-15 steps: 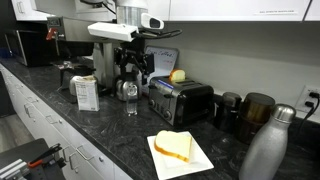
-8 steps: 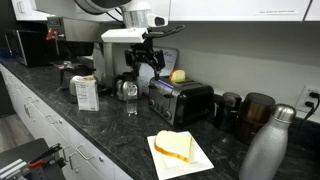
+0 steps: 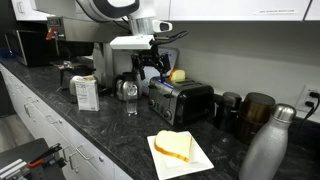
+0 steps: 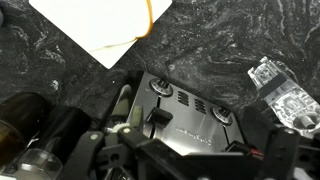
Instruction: Push the right lever on the toaster downwards
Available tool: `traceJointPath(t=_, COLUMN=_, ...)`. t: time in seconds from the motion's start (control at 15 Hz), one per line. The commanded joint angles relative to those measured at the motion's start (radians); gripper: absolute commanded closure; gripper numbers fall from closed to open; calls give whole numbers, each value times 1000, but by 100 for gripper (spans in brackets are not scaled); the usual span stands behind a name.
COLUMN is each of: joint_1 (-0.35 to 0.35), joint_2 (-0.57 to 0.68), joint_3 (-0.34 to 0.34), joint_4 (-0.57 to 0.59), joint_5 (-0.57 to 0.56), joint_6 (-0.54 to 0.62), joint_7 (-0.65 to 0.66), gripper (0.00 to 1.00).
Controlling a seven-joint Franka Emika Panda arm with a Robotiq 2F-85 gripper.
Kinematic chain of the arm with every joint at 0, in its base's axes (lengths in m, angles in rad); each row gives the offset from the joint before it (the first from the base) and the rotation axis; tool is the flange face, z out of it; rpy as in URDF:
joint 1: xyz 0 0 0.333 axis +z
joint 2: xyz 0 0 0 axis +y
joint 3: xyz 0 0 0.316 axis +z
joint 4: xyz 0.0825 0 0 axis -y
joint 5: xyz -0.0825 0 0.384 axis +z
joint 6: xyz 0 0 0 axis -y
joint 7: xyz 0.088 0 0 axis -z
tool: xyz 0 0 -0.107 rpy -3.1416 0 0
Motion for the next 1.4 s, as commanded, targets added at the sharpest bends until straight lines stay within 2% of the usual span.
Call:
traceJointPath(t=0.0, joint_1=-13, joint_2=0, joint_3=13, joint_4=1, joint_5=5, joint_6=-2, joint_7=-3, gripper=0)
traceJointPath(t=0.27, joint_1=-14, joint_2=18, joint_3=22, joint_4=7, joint_5=5, joint_6=1, joint_7=24, gripper=0)
traceJointPath(t=0.6, joint_1=-27, joint_2=105, joint_3=8, joint_4=35, joint_5=20, joint_6=39, joint_7=36, gripper=0)
traceJointPath(t=0.67, joint_1=-29, joint_2=126, joint_3=4, joint_4=42, joint_5=34, joint_6=53, joint_7=35, gripper=18)
traceJointPath(t=0.73, joint_1=-33, joint_2=148, joint_3=1, joint_4=50, joint_5=45, joint_6=77, joint_7=32, gripper=28)
traceJointPath(t=1.33, joint_1=-43, joint_2=231, joint_3=22, joint_4=103, joint_5=123, joint_6=162, joint_7=17, gripper=90)
